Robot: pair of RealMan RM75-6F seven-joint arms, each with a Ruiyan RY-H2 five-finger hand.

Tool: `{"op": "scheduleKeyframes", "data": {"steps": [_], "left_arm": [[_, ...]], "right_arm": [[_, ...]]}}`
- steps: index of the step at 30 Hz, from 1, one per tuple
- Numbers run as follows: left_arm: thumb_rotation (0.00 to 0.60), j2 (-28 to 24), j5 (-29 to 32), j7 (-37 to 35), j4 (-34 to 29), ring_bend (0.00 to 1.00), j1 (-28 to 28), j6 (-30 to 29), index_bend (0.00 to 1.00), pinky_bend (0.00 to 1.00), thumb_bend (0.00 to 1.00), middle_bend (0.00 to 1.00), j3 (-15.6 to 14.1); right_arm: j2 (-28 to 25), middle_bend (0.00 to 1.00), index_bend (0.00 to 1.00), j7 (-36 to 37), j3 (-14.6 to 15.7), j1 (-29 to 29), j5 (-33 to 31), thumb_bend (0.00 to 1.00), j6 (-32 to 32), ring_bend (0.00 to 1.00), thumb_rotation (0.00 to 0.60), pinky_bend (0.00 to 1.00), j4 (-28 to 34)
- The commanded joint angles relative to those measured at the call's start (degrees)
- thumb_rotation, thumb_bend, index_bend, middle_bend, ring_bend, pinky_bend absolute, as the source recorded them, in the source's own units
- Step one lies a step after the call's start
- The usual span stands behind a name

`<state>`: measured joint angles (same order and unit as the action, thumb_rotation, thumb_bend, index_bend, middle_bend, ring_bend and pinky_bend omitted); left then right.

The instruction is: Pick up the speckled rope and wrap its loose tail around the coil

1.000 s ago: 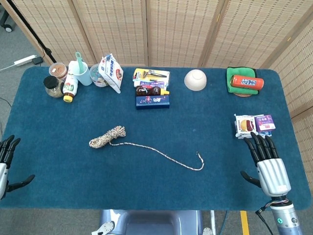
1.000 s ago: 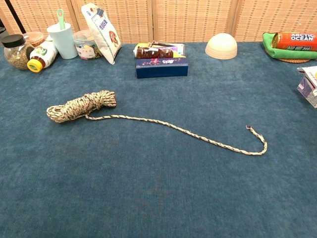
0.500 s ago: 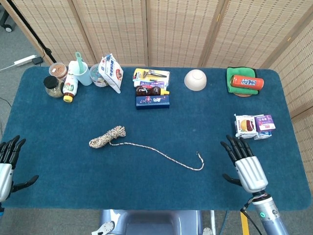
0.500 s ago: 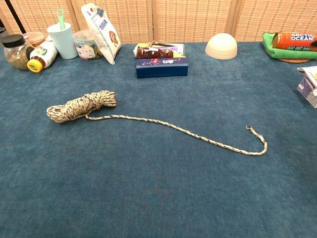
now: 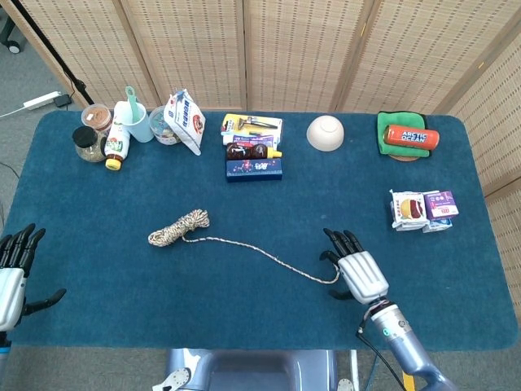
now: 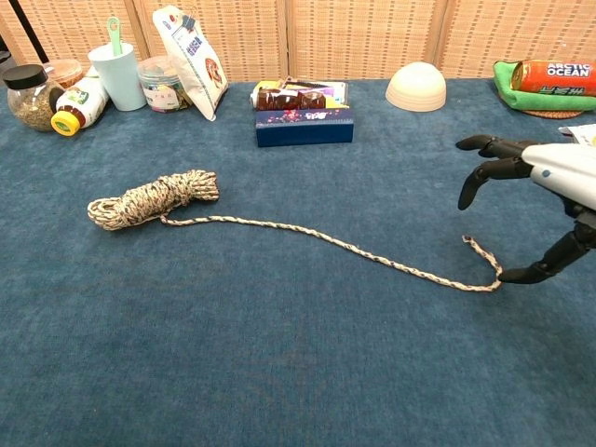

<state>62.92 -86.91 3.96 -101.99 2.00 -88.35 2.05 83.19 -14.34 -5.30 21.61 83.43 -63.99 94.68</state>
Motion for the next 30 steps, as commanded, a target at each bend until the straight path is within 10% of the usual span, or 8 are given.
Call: {"op": "scheduleKeyframes", "data": {"steps": [1,16,30], "left_arm": [[0.6,0.01,0.34,0.04,-0.02,0.0,0.13,0.22,0.0,0.0,0.07,0.0,0.17],[0.6,-0.18,0.93,-0.21,-0.04,0.0,0.3,0.59,0.0,0.0,0.07,0.0,0.34],[0.6,-0.41,1.05,-0.73,-0.04,0.0,0.2,0.37,0.0,0.0,0.07,0.0,0.42]], "right_arm": [[3.52,0.0,0.36,-4.35,-1.26,1.76,-4.41,0.05,2.48,0.0,0.6,0.0,-0.9],[10.49,0.0,0.41,-6.99,-1.77,3.53,-10.42,0.32,3.54,0.0,0.6,0.0,-4.74],[13.82,0.0,0.45,-7.75,-1.28,4.38,-12.39,0.33,3.28,0.0,0.6,0.0,-8.36]]}}
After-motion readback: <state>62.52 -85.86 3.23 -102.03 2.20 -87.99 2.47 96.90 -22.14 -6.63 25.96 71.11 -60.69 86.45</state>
